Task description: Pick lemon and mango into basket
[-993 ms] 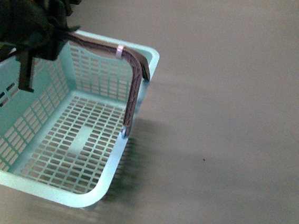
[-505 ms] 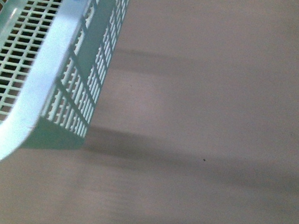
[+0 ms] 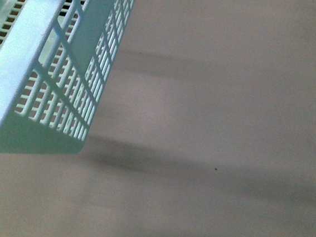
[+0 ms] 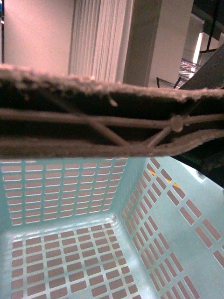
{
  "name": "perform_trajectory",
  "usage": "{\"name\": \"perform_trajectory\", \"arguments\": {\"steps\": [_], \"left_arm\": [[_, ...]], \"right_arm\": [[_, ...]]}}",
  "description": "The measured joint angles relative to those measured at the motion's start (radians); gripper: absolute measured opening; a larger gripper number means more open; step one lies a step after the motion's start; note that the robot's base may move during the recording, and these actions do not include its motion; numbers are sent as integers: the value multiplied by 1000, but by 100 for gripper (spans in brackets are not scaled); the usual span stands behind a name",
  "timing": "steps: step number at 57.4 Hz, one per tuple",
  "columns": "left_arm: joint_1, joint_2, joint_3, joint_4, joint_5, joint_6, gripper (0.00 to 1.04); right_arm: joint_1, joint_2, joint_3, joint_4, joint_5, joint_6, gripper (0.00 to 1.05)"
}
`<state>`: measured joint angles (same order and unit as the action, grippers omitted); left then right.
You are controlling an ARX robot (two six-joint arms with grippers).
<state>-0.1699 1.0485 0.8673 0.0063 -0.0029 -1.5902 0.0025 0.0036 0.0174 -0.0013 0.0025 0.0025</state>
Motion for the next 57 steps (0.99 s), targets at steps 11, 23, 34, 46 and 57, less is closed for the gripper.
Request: {"name": "perform_trajectory", "arguments": {"steps": [11, 23, 34, 46, 57], "left_arm": [[0, 1, 0, -2, 0, 0, 6], [0, 1, 0, -2, 0, 0, 6], [0, 1, 0, -2, 0, 0, 6], [0, 1, 0, -2, 0, 0, 6], [0, 1, 0, -2, 0, 0, 6]], "right_arm": [[0, 0, 0, 0, 0, 0, 96], [0, 0, 0, 0, 0, 0, 96], [0, 0, 0, 0, 0, 0, 96], [0, 0, 0, 0, 0, 0, 96], [0, 0, 0, 0, 0, 0, 96]]}}
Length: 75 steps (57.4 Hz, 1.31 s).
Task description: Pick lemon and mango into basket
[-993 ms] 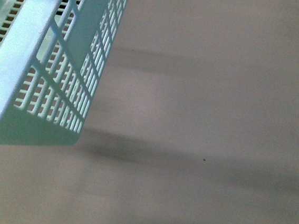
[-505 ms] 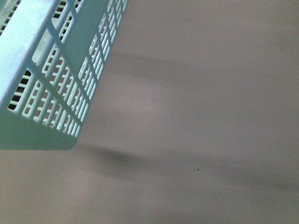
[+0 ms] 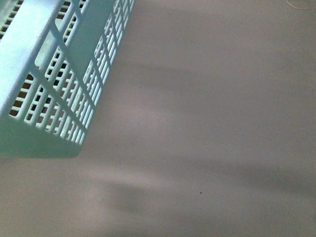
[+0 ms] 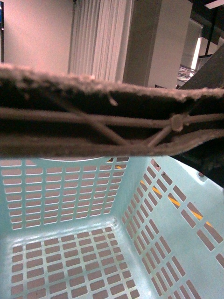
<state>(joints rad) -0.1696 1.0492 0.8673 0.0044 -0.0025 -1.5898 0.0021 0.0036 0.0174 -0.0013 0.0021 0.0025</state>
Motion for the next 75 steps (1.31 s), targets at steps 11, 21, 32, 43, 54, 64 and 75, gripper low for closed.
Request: {"name": "perform_trajectory", "arguments": {"steps": [11, 21, 32, 43, 54, 64, 75], "left_arm": [[0, 0, 0, 0, 0, 0, 6], [0, 0, 0, 0, 0, 3, 6], [0, 0, 0, 0, 0, 3, 6], [0, 0, 0, 0, 0, 3, 6], [0, 0, 0, 0, 0, 3, 6], [0, 0, 0, 0, 0, 3, 6], [0, 0, 1, 0, 0, 3, 6]], "right_arm": [[0, 0, 0, 0, 0, 0, 96], [0, 0, 0, 0, 0, 0, 96], [0, 0, 0, 0, 0, 0, 96], [0, 0, 0, 0, 1, 0, 96], [0, 0, 0, 0, 0, 0, 96], [0, 0, 0, 0, 0, 0, 96], [0, 0, 0, 0, 0, 0, 96]]}}
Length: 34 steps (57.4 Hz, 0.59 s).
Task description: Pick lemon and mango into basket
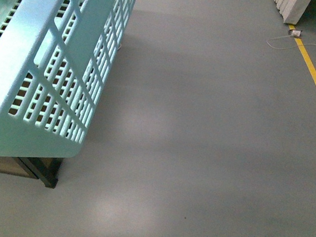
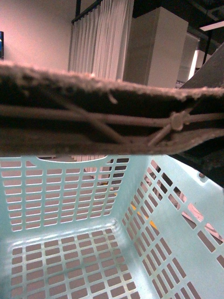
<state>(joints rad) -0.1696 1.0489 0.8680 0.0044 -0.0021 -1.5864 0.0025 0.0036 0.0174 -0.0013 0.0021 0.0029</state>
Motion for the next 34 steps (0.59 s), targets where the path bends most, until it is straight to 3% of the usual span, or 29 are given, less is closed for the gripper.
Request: {"name": "perform_trajectory", "arguments": {"steps": [34], "left_arm": [[-5, -1, 3, 0, 10, -9, 6]], "right_arm": [[0, 0, 0, 0, 1, 0, 96]]}}
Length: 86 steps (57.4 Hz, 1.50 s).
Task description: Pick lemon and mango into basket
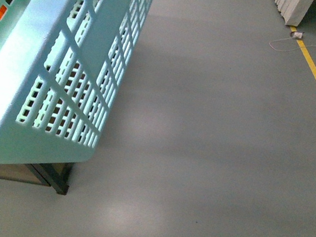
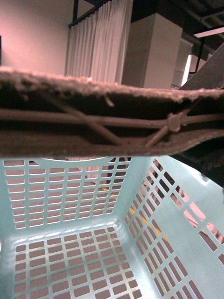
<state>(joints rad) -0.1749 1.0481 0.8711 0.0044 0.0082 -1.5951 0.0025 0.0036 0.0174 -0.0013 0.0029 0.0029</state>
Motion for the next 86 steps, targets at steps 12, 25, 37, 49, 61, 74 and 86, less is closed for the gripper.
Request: {"name": "perform_trajectory", "arguments": {"steps": [12, 25, 37, 49, 61, 74, 86], "left_arm": [[6, 0, 2, -1, -15, 10, 6], [6, 0, 2, -3, -9, 9, 6], [6, 0, 2, -3, -9, 9, 6], [6, -1, 2, -3, -9, 10, 6], [7, -1, 2, -3, -10, 11, 6], [7, 0, 2, -3, -10, 11, 6], [7, 0, 2, -3, -10, 11, 6]], "right_arm": [[0, 1, 0, 0, -1, 0, 96], [0, 1, 0, 0, -2, 0, 96], [0, -1, 0, 0, -1, 0, 96], [0, -1, 0, 0, -2, 0, 96], [0, -1, 0, 0, -1, 0, 96], [0, 0, 0, 0, -3, 0, 96], [0, 0, 0, 0, 0, 0, 96]]}}
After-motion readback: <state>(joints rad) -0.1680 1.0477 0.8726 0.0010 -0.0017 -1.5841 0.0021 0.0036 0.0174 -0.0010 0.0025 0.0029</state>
